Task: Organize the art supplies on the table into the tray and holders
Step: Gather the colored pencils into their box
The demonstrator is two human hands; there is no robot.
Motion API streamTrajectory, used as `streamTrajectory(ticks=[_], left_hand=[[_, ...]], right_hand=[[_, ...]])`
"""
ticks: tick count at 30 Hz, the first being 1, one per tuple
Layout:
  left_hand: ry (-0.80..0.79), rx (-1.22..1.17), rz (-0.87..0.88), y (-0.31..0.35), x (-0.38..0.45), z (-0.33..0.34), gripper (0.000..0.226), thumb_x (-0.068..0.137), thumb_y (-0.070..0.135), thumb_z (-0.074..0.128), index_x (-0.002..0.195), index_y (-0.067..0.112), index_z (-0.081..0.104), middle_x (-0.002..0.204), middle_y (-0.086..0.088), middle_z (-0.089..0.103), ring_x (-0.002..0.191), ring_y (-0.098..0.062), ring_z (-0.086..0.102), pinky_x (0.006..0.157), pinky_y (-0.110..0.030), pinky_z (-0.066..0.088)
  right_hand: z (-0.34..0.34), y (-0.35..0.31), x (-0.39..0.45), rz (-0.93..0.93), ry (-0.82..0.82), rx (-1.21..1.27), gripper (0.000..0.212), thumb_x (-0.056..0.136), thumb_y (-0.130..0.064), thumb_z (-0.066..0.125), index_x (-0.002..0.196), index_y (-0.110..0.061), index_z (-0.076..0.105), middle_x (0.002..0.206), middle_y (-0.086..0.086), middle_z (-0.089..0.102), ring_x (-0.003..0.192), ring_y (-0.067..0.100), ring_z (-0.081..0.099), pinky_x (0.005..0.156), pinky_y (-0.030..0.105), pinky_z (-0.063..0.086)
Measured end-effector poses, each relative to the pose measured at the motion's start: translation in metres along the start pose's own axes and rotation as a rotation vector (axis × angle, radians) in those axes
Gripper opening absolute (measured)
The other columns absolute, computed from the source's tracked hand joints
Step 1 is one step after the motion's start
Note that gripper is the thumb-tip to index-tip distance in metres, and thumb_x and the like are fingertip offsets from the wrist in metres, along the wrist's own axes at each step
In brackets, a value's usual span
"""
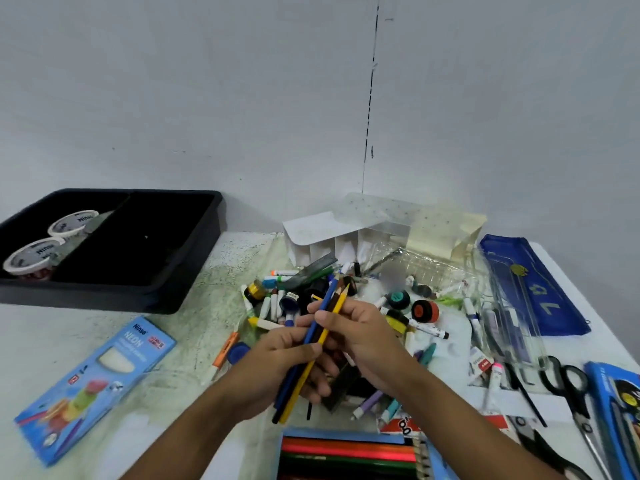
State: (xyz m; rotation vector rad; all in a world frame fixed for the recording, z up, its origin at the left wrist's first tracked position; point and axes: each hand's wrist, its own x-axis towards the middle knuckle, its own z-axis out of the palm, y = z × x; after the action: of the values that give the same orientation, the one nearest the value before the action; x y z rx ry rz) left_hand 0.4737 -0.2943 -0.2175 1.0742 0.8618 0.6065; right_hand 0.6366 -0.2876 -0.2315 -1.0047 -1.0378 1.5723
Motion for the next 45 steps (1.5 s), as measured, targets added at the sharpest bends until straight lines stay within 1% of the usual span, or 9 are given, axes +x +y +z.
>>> streamTrajectory(ticks=[5, 10, 13, 17, 24, 28, 33, 40, 45], left_hand=[[0.004, -0.03, -0.012, -0.002, -0.005, -0.012, 0.026, 0.092, 0.009, 0.05, 0.111, -0.008, 0.056, 0.088, -0.023, 0.066, 0.065, -0.028, 0.064, 0.054, -0.032, 0.055], [0.106, -0.082, 0.007, 0.008, -0.001, -0.023, 0.02, 0.098, 0.003, 0.044, 0.109, -0.006, 0.058, 0.089, -0.021, 0.068, 0.07, -0.026, 0.065, 0.053, -0.032, 0.054], [0.13, -0.079, 0.025, 0.014, 0.003, -0.025, 0.02, 0.099, 0.003, 0.043, 0.107, -0.005, 0.059, 0.087, -0.019, 0.069, 0.07, -0.026, 0.066, 0.053, -0.031, 0.054], [0.154, -0.1, 0.046, 0.02, 0.013, -0.022, 0.019, 0.099, 0.003, 0.043, 0.106, -0.003, 0.059, 0.084, -0.017, 0.069, 0.07, -0.025, 0.067, 0.052, -0.03, 0.054], [0.203, -0.12, 0.055, 0.023, 0.03, -0.025, 0.019, 0.099, 0.003, 0.043, 0.107, -0.004, 0.06, 0.086, -0.018, 0.068, 0.07, -0.025, 0.066, 0.052, -0.031, 0.055], [0.236, -0.118, 0.07, 0.026, 0.041, -0.024, 0.02, 0.099, 0.003, 0.043, 0.109, -0.004, 0.059, 0.086, -0.017, 0.069, 0.071, -0.024, 0.067, 0.054, -0.031, 0.056], [0.208, -0.137, 0.065, 0.032, 0.055, -0.029, 0.02, 0.098, 0.003, 0.043, 0.107, -0.005, 0.06, 0.085, -0.017, 0.069, 0.07, -0.024, 0.067, 0.052, -0.031, 0.055], [0.159, -0.134, 0.06, 0.039, 0.07, -0.048, 0.02, 0.097, 0.003, 0.044, 0.106, -0.003, 0.06, 0.086, -0.018, 0.069, 0.071, -0.025, 0.068, 0.053, -0.03, 0.056], [0.132, -0.148, 0.052, 0.038, 0.073, -0.057, 0.021, 0.096, 0.003, 0.043, 0.108, -0.005, 0.06, 0.086, -0.018, 0.069, 0.069, -0.023, 0.068, 0.052, -0.029, 0.056]], right_hand=[[0.006, -0.012, -0.002, -0.02, 0.002, -0.171, 0.025, 0.093, -0.019, 0.061, 0.106, 0.001, 0.065, 0.094, 0.01, 0.073, 0.072, 0.019, 0.064, 0.072, 0.03, 0.055], [-0.038, -0.045, 0.034, -0.347, 0.368, -0.973, 0.027, 0.097, -0.02, 0.054, 0.123, -0.015, 0.063, 0.121, 0.004, 0.065, 0.105, 0.018, 0.061, 0.097, 0.04, 0.049], [-0.072, -0.057, 0.06, -0.451, 0.251, -1.453, 0.034, 0.098, -0.017, 0.052, 0.131, -0.011, 0.057, 0.142, 0.008, 0.05, 0.138, 0.03, 0.037, 0.109, 0.041, 0.034], [-0.09, -0.049, 0.074, -0.276, 0.053, -1.956, 0.041, 0.101, -0.033, 0.041, 0.136, -0.016, 0.052, 0.156, 0.011, 0.029, 0.147, 0.029, 0.017, 0.116, 0.042, 0.021], [-0.115, -0.033, 0.064, -0.597, 0.116, -1.854, 0.02, 0.088, -0.019, 0.065, 0.105, -0.012, 0.072, 0.128, 0.015, 0.062, 0.126, 0.038, 0.051, 0.104, 0.051, 0.039], [-0.118, -0.043, 0.066, -0.615, 0.102, -1.771, 0.027, 0.085, -0.021, 0.053, 0.101, -0.013, 0.073, 0.112, 0.009, 0.069, 0.113, 0.035, 0.06, 0.101, 0.049, 0.042], [-0.112, -0.055, 0.077, -0.638, 0.082, -1.697, 0.018, 0.082, -0.006, 0.068, 0.097, -0.012, 0.075, 0.102, 0.007, 0.072, 0.103, 0.029, 0.064, 0.092, 0.043, 0.047], [-0.081, -0.091, 0.127, -0.112, -0.262, -1.587, 0.02, 0.086, -0.012, 0.068, 0.104, -0.019, 0.074, 0.095, -0.013, 0.065, 0.083, 0.001, 0.056, 0.067, 0.016, 0.039], [-0.068, -0.085, 0.149, 0.238, -0.487, -1.783, 0.029, 0.079, -0.01, 0.076, 0.106, -0.019, 0.075, 0.098, -0.004, 0.072, 0.083, 0.013, 0.064, 0.066, 0.023, 0.048]])
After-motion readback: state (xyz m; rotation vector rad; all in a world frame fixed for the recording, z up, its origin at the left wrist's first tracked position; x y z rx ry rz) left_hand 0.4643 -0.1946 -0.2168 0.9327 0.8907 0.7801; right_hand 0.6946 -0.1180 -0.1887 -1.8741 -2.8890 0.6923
